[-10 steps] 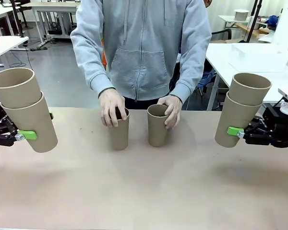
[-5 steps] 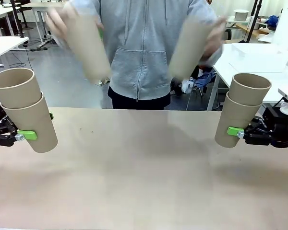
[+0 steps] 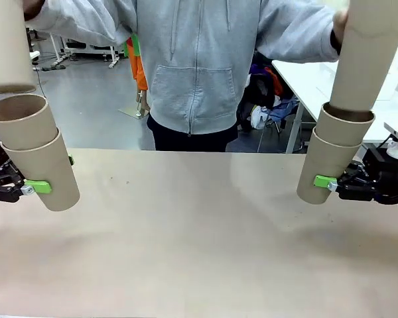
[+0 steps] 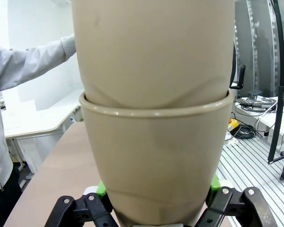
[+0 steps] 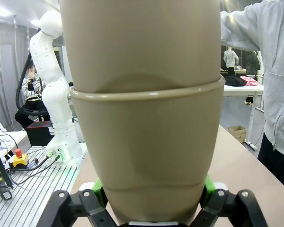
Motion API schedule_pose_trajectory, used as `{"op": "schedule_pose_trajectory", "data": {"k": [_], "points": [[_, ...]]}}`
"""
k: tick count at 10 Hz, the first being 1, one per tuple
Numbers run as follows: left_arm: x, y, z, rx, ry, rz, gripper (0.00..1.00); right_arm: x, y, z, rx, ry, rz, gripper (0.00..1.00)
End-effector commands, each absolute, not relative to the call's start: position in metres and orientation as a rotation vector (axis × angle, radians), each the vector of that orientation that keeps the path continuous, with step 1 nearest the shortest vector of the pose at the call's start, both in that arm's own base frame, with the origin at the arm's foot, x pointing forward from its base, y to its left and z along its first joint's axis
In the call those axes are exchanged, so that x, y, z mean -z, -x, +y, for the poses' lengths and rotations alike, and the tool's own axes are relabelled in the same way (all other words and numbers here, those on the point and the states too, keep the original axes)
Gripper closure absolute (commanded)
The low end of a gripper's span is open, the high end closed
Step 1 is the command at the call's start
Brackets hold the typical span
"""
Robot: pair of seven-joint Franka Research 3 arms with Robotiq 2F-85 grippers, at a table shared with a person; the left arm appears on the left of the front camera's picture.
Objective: Stack the cups and store them in the basket.
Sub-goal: Place the stack of Reusable plastic cups into the Pantry Basket.
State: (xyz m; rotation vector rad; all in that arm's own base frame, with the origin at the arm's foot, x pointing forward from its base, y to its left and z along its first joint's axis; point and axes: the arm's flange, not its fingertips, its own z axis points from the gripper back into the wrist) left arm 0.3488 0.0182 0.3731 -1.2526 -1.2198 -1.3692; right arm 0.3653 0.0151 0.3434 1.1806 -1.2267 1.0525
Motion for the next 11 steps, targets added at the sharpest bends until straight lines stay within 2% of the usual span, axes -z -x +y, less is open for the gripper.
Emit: {"op": "schedule_pose_trajectory", "data": {"k": [1, 11], "points": [[-0.3758, -0.3479, 0.0198, 1.369, 1.249, -1.230, 0.15, -0.3473, -0.3655, 0.0146, -1.056, -1.175, -1.238, 0.17], [-0.3758, -0.3479, 0.0198, 1.369, 1.249, -1.230, 0.15, -0.3473, -0.3655, 0.0146, -1.056, -1.175, -1.238, 0.17]]}}
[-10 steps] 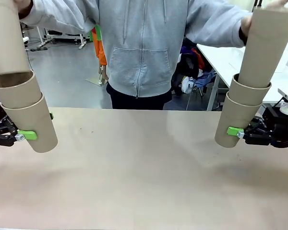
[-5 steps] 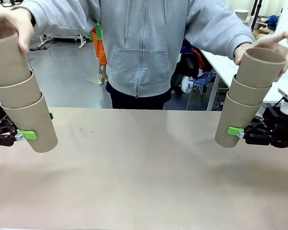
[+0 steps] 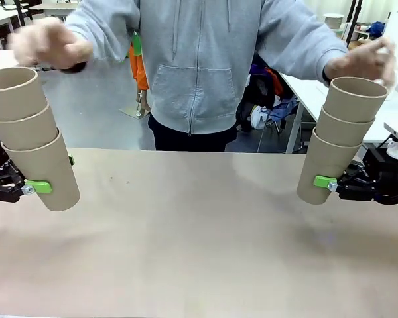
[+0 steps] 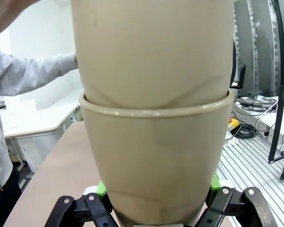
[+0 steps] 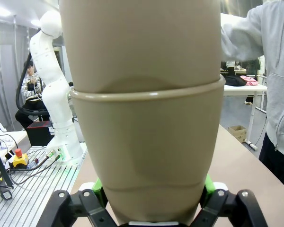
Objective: Stack the cups and store them in the basket.
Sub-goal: Place the stack of Reusable plastic cups into the Pantry Basket.
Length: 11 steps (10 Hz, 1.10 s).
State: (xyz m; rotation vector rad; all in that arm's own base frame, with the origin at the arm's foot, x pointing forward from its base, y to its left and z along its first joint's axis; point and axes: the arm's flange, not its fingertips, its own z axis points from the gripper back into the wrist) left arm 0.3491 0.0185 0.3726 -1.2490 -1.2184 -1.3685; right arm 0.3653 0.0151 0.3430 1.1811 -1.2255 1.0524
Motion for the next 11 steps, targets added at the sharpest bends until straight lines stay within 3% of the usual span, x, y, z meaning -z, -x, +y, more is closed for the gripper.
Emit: {"op": "schedule_pose_trajectory", "data": {"k": [1, 11], "points": [[-0.3758, -0.3479, 0.0198, 1.369, 1.249, -1.230, 0.15, -0.3473, -0.3655, 0.0146, -1.056, -1.175, -1.238, 0.17], [-0.3758, -0.3479, 0.0198, 1.369, 1.249, -1.230, 0.15, -0.3473, -0.3655, 0.0146, -1.056, -1.175, -1.238, 0.17]]}}
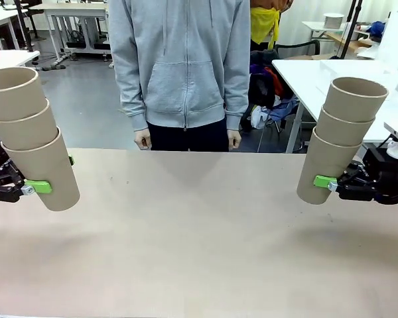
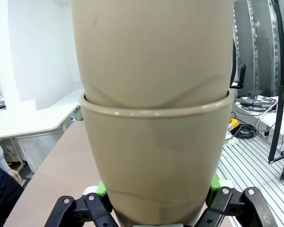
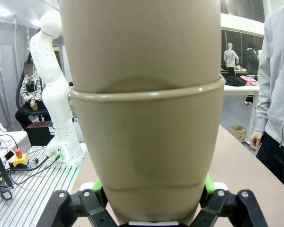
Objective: Stack the cups and store them in the basket.
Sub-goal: Place the stack of Reusable plastic cups into the Pantry Basket.
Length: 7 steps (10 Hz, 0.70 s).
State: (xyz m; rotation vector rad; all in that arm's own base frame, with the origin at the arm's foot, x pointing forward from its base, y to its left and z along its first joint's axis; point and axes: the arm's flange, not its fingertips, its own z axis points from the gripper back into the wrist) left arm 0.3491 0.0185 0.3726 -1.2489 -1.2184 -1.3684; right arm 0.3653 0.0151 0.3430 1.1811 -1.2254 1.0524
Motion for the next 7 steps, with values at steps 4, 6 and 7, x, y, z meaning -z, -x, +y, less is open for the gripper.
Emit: {"op": "schedule_pose_trajectory", "data": {"k": [4, 6, 7], "points": [[-0.3758, -0.3479, 0.0198, 1.369, 1.249, -1.230, 0.15, -0.3473, -0.3655, 0.0146, -1.056, -1.175, -1.238, 0.17], [-0.3758, -0.3479, 0.0198, 1.369, 1.249, -1.230, 0.15, -0.3473, -0.3655, 0.0146, -1.056, -1.175, -1.238, 0.17], [-0.3758, -0.3479, 0.0198, 1.369, 1.249, -1.230, 0.15, -0.3473, -0.3655, 0.0146, -1.056, -1.175, -1.238, 0.17]]}}
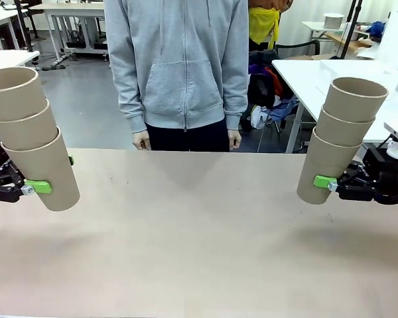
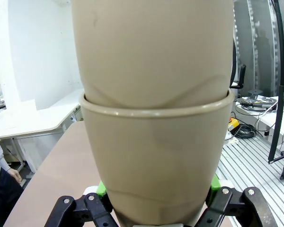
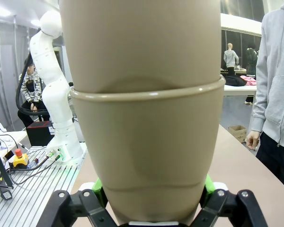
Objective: Stack the cups and store them in the basket.
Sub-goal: Place the stack of Reusable plastic cups into the Pantry Basket.
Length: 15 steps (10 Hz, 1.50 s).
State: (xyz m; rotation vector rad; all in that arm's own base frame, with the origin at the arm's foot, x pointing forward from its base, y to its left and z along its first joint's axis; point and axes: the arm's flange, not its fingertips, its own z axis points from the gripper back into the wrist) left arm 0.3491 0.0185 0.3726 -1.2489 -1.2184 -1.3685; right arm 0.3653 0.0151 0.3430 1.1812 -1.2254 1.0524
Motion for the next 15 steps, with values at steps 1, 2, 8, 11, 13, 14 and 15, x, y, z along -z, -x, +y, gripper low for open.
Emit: {"op": "schedule_pose_trajectory", "data": {"k": [1, 2, 8, 11, 13, 14, 15], "points": [[-0.3758, -0.3479, 0.0198, 1.369, 1.249, -1.230, 0.15, -0.3473, -0.3655, 0.0146, -1.056, -1.175, -1.238, 0.17], [-0.3758, -0.3479, 0.0198, 1.369, 1.249, -1.230, 0.15, -0.3473, -0.3655, 0.0146, -1.056, -1.175, -1.238, 0.17], [-0.3758, -0.3479, 0.0198, 1.369, 1.249, -1.230, 0.15, -0.3473, -0.3655, 0.0146, -1.056, -1.175, -1.238, 0.17], [-0.3758, -0.3479, 0.0198, 1.369, 1.249, -1.230, 0.15, -0.3473, -0.3655, 0.0146, -1.056, -1.175, -1.238, 0.17], [-0.3758, -0.3479, 0.0198, 1.369, 1.249, -1.230, 0.15, -0.3473, -0.3655, 0.0146, -1.056, -1.175, -1.238, 0.17], [-0.3758, -0.3479, 0.0198, 1.369, 1.249, -1.230, 0.15, -0.3473, -0.3655, 0.0146, -1.056, -1.175, -1.238, 0.17], [-0.3758, -0.3479, 0.0198, 1.369, 1.249, -1.230, 0.15, -0.3473, -0.3655, 0.0146, -1.056, -1.175, -1.238, 0.17]]}}
